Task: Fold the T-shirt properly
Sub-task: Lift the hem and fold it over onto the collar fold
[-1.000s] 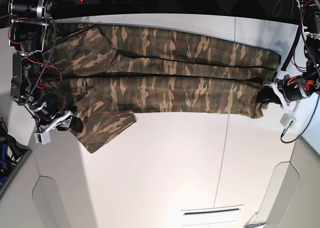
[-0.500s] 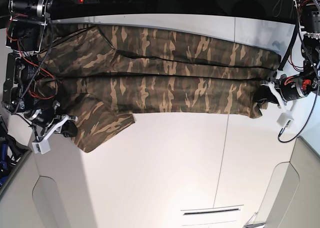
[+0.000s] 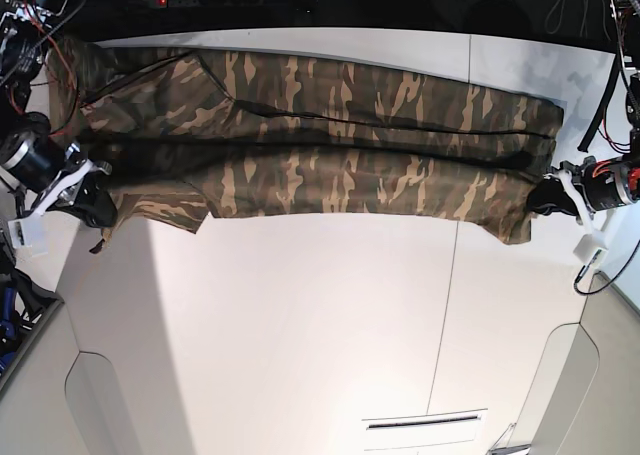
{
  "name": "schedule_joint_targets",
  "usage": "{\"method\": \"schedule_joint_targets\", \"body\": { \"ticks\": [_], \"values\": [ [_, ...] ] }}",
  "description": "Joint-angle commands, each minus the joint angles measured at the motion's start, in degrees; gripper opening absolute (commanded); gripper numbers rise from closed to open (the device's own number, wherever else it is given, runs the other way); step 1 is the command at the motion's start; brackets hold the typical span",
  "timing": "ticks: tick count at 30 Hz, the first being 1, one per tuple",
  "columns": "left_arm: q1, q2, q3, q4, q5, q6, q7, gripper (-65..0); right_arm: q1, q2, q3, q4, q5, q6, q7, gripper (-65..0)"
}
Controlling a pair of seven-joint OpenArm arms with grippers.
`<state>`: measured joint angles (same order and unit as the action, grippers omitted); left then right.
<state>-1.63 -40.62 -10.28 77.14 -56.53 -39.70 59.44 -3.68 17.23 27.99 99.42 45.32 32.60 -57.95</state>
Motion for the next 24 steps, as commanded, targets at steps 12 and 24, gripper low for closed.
{"method": "schedule_joint_targets", "body": {
  "ticks": [12,24],
  "values": [
    [3.7,-2.1,-2.9,6.1,-5.8,-0.3,5.5,-65.0,-13.2,0.9,7.0,10.3,4.0,0.7,1.3,-65.0],
    [8.3,-2.5,-2.9,10.1,-4.9,-0.3,4.6,-65.0,-21.7,-2.2,8.0,9.5,1.7,0.7,1.9,-65.0]
  ]
}}
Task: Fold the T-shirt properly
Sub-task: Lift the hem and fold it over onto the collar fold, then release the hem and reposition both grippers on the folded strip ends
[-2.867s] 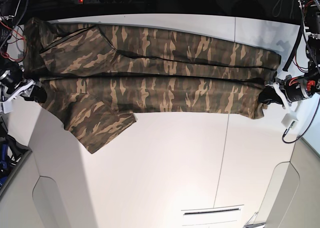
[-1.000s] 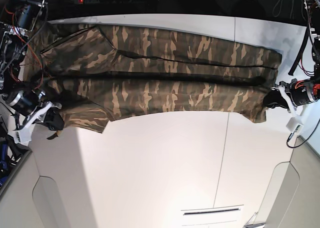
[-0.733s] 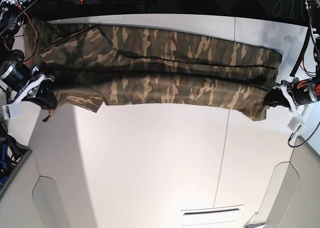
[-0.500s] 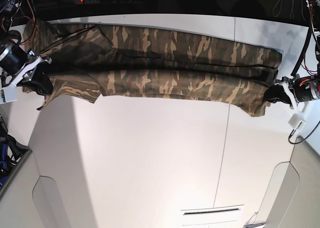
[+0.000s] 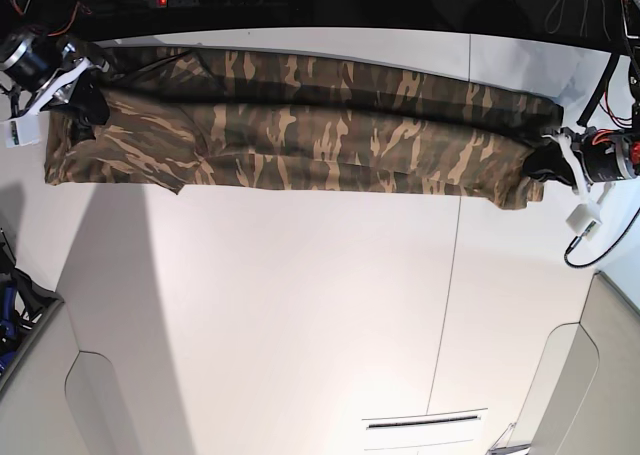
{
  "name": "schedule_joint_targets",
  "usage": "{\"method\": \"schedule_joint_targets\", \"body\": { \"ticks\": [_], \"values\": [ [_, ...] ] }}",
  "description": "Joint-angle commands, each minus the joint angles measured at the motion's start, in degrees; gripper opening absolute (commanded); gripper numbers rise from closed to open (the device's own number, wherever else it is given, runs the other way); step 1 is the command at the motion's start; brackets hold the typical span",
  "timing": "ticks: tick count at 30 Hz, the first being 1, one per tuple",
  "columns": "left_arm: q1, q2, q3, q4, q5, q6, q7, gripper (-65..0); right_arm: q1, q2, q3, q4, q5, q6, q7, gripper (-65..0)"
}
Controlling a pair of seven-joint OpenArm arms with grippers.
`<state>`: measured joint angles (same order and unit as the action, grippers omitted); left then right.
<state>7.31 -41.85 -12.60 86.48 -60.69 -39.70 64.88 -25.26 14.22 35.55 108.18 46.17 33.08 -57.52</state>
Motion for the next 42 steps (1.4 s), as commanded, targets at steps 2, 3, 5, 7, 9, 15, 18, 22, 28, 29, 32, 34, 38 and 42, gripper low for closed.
{"method": "schedule_joint_targets", "body": {
  "ticks": [2,3,5,7,9,15,18,22,28,29,32,34,38,42],
  "values": [
    [-0.6,-1.3,-0.6,0.8,-0.2,-0.3,-0.8,-65.0,-0.3,0.6,0.5,-0.5,-0.9,0.2,2.1,-65.0],
    [-0.6,-1.1,-0.6,0.8,0.4,-0.3,-0.8,-65.0,-0.3,0.7,0.5,-1.1,-1.4,0.2,2.3,-65.0],
    [-0.6,-1.0,-0.6,0.8,1.7,-0.3,-0.8,-62.6,-0.3,0.7,0.5,-2.2,-2.4,0.2,3.1,-65.0],
    [-0.6,-1.0,-0.6,0.8,2.7,-0.3,-0.8,-56.0,-0.3,0.7,0.5,-2.5,-2.7,0.1,3.5,-47.0],
    [-0.6,-1.0,-0.6,0.8,2.7,-0.3,-0.8,-51.5,-0.3,1.1,0.5,-2.5,-2.7,0.1,3.5,-35.6],
    [-0.4,-1.0,-2.0,0.8,2.7,-0.2,-0.8,-42.7,-0.1,2.1,5.9,-1.9,-2.3,-0.3,3.5,-34.9],
    [0.5,-0.7,-5.6,0.8,2.6,0.1,-0.8,-37.2,0.0,2.1,11.8,-0.4,-0.1,-0.3,3.5,-34.9],
    [1.6,0.5,-10.1,0.8,2.4,0.3,-0.8,-36.4,2.3,2.1,18.2,0.2,2.8,-0.3,2.2,-35.7],
    [3.9,4.0,-12.9,0.8,2.8,0.5,-2.5,-26.3,5.0,1.7,19.0,0.2,8.1,0.4,0.5,-65.0],
    [4.3,4.5,-12.9,0.8,3.3,0.5,-3.1,-25.6,5.1,1.3,18.4,0.2,8.3,0.4,0.5,-65.0],
    [4.8,5.9,-12.9,0.8,6.1,0.5,-6.1,-25.6,5.4,0.2,15.4,0.2,7.8,0.4,0.7,-65.0],
    [4.9,6.5,-12.9,0.8,8.3,0.5,-8.5,-25.6,5.4,-0.4,12.0,0.1,6.6,0.4,0.7,-65.0],
    [5.1,7.2,-12.9,0.8,10.4,0.5,-10.6,-25.4,5.4,-0.9,4.4,-1.6,1.7,0.4,2.1,-65.0],
    [5.1,8.1,-12.9,0.8,12.9,0.5,-11.9,-25.4,5.4,-0.9,-1.1,-5.5,-3.8,0.3,6.7,-65.0]
  ]
}}
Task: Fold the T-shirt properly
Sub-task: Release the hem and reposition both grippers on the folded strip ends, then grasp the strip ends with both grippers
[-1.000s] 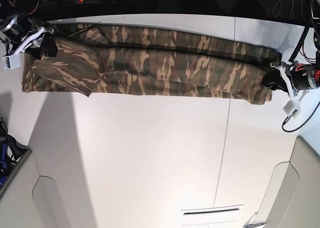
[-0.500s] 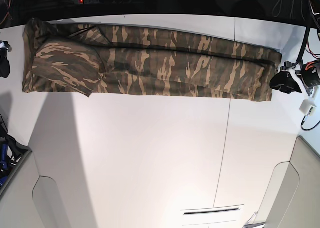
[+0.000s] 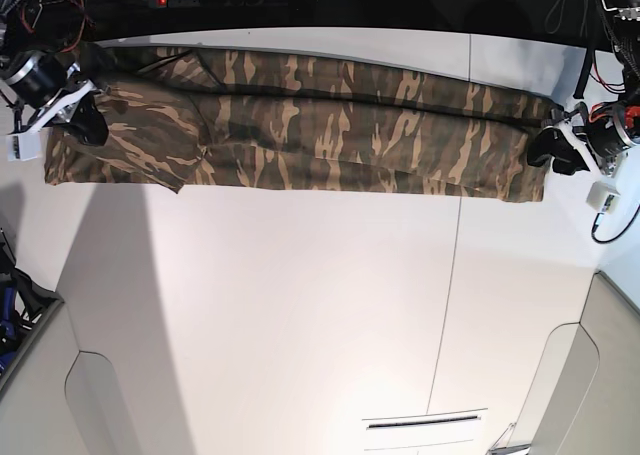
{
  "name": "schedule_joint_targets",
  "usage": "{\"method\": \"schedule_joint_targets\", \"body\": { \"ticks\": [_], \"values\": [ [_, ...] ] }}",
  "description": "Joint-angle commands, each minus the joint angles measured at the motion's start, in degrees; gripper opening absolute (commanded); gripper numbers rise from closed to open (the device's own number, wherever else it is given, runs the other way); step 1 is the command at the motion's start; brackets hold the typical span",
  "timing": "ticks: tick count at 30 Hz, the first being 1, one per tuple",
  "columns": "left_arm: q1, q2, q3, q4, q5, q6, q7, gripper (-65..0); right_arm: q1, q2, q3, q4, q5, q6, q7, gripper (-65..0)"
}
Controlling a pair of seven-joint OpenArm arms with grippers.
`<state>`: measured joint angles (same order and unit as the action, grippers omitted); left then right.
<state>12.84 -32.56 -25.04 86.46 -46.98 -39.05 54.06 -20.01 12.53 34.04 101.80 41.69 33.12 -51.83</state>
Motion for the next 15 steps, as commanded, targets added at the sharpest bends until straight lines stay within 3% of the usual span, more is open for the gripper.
{"method": "schedule_joint_targets", "body": {
  "ticks": [1,9,15],
  "values": [
    [-0.5,-1.0,-0.5,0.8,-0.4,-0.1,-1.2,-25.4,0.3,0.8,-0.5,-0.4,0.5,0.1,1.8,-65.0],
    [-0.4,-0.3,-0.5,0.7,5.7,1.4,-3.9,-25.4,0.6,0.8,-2.8,-5.7,0.7,0.1,2.1,-65.0],
    [-0.4,0.3,-0.5,0.3,6.0,2.4,-4.3,-18.9,0.6,0.8,-2.8,-5.7,1.4,0.1,2.1,-65.0]
  ]
}}
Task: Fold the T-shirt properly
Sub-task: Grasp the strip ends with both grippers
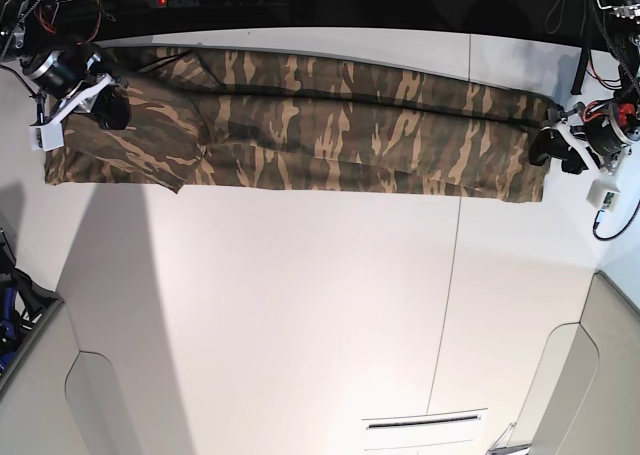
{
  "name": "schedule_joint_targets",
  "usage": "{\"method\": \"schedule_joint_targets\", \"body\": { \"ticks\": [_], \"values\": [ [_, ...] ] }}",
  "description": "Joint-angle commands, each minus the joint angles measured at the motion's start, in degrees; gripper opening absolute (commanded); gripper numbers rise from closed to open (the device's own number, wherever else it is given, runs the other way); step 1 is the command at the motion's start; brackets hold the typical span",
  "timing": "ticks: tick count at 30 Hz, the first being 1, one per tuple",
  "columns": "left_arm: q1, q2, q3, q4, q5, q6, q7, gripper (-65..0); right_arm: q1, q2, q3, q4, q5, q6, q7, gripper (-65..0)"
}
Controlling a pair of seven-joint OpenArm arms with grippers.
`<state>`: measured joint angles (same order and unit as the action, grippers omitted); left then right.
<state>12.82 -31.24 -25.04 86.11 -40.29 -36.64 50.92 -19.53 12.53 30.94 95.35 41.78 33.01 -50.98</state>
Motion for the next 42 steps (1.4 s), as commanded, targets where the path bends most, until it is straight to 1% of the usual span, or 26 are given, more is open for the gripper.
{"method": "schedule_joint_targets", "body": {
  "ticks": [1,8,14,15,18,20,22,25,30,33,34,35,36,37,40,41,42],
  "values": [
    [-0.4,-1.0,-0.5,0.2,-0.7,0.0,-1.2,-18.9,0.2,0.8,0.3,0.8,1.7,0.2,1.3,-65.0],
    [-0.4,-1.0,-0.5,-4.8,-0.6,0.0,-2.4,-18.9,0.2,0.8,0.3,0.8,2.2,0.2,1.3,-65.0],
    [-0.4,-1.0,-0.5,-5.9,-0.7,0.0,-2.4,-18.9,0.2,0.8,0.3,0.8,2.2,0.2,1.2,-65.0],
    [-0.4,-1.0,-0.5,-5.9,-1.3,-0.4,-1.7,-18.9,0.2,0.8,0.3,0.8,2.2,0.2,1.2,-65.0],
    [-0.4,-1.0,-0.5,-5.9,-4.9,-3.1,1.3,-19.0,0.2,0.8,0.3,0.8,2.2,0.2,1.2,-65.0],
    [-0.4,-1.0,-0.5,-5.9,-6.7,-3.1,2.6,-19.0,0.2,0.8,0.3,0.8,2.2,0.2,1.2,-65.0],
    [-0.2,-0.9,-0.5,-5.9,-7.4,-3.1,2.7,-19.0,0.2,0.8,0.3,0.8,2.3,0.2,1.2,-65.0],
    [-0.1,-0.1,-0.5,-5.9,-7.5,-3.4,2.7,-19.0,0.2,0.8,0.3,0.8,2.6,0.2,1.2,-65.0],
    [-0.1,2.6,-0.4,-5.9,-7.5,-3.4,3.6,-19.0,0.2,0.8,0.3,0.8,4.6,0.2,1.2,-65.0],
    [-0.1,3.3,-0.4,-5.9,-7.7,-3.4,3.6,-19.1,0.2,0.8,0.3,0.8,4.7,0.2,1.0,-65.0],
    [-0.1,3.3,-0.4,-5.9,-7.9,-3.4,3.6,-20.0,0.2,0.8,0.3,0.8,4.7,0.2,1.0,-65.0],
    [-0.1,3.3,-0.4,-5.9,-8.7,-3.4,3.8,-22.8,0.2,0.8,0.3,0.8,4.7,0.2,1.0,-65.0],
    [-0.1,3.3,-0.4,-5.9,-9.3,-3.4,3.8,-27.4,0.2,0.8,0.3,0.8,4.7,0.2,1.0,-65.0],
    [-0.1,3.3,-0.4,-5.9,-9.9,-3.4,3.8,-33.8,0.2,0.8,0.3,0.8,4.7,0.2,1.0,-65.0],
    [-0.1,3.3,-0.4,-5.9,-11.0,-3.4,3.7,-56.4,0.2,0.8,0.3,0.8,4.7,0.2,1.0,-65.0],
    [-0.1,3.3,-0.4,-5.9,-11.4,-3.4,3.7,-62.7,0.2,0.8,0.3,0.8,4.7,0.2,1.0,-65.0],
    [-0.1,3.3,-0.4,-5.9,-11.6,-3.4,3.7,-65.0,0.2,0.8,0.3,0.8,4.7,0.2,1.0,-65.0]
  ]
}}
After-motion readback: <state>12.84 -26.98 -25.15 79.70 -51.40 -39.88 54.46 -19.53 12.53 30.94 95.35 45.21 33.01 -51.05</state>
